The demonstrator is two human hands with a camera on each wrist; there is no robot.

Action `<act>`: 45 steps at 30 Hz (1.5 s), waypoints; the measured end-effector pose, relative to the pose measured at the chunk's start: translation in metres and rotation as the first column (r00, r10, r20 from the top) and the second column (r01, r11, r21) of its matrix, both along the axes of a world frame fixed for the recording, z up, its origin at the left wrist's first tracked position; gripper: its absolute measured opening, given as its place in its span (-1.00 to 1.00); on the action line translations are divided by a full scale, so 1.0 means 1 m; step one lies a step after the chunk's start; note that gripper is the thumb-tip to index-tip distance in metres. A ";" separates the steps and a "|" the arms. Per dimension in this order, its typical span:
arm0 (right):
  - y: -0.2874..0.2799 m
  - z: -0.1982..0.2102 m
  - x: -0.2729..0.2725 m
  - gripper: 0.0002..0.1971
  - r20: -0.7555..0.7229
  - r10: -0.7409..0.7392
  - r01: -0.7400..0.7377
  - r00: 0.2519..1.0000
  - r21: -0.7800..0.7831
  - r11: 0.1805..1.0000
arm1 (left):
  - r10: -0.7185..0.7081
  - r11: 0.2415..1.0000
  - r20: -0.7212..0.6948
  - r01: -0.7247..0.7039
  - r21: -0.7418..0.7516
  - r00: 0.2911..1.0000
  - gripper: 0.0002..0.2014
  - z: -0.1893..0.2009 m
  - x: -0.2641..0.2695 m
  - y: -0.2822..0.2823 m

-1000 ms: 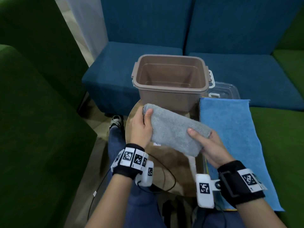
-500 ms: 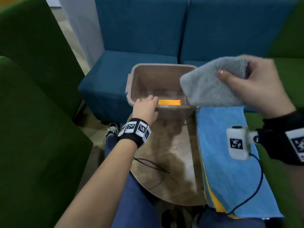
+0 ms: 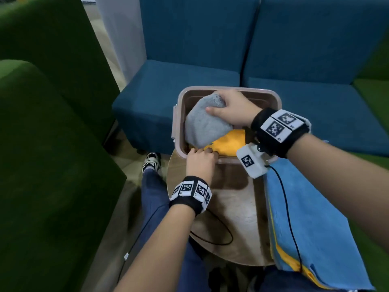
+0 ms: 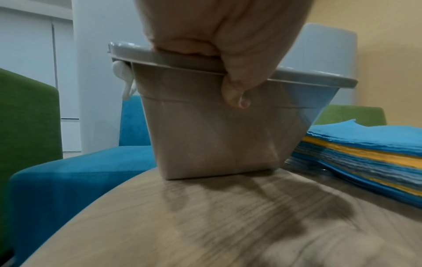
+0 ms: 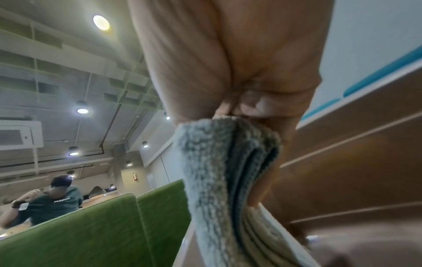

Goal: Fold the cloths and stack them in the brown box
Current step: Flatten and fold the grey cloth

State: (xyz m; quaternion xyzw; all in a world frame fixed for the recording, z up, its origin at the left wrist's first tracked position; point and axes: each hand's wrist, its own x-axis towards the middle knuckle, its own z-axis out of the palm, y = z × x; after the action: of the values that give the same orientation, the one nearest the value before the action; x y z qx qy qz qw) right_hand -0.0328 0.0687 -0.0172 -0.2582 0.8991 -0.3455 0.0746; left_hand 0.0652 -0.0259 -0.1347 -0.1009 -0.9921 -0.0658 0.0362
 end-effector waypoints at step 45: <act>0.046 0.005 -0.018 -0.77 0.002 0.127 -0.107 0.992 0.561 0.821 | 0.013 0.994 0.073 -0.005 -0.111 0.997 -0.69 0.038 -0.027 0.002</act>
State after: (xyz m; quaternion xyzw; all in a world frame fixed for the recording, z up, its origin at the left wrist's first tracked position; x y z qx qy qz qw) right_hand -0.0504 0.1145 -0.0118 -0.2858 0.9444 -0.0574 0.1519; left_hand 0.0379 -0.0236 -0.0970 -0.0960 -0.9953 -0.0141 -0.0058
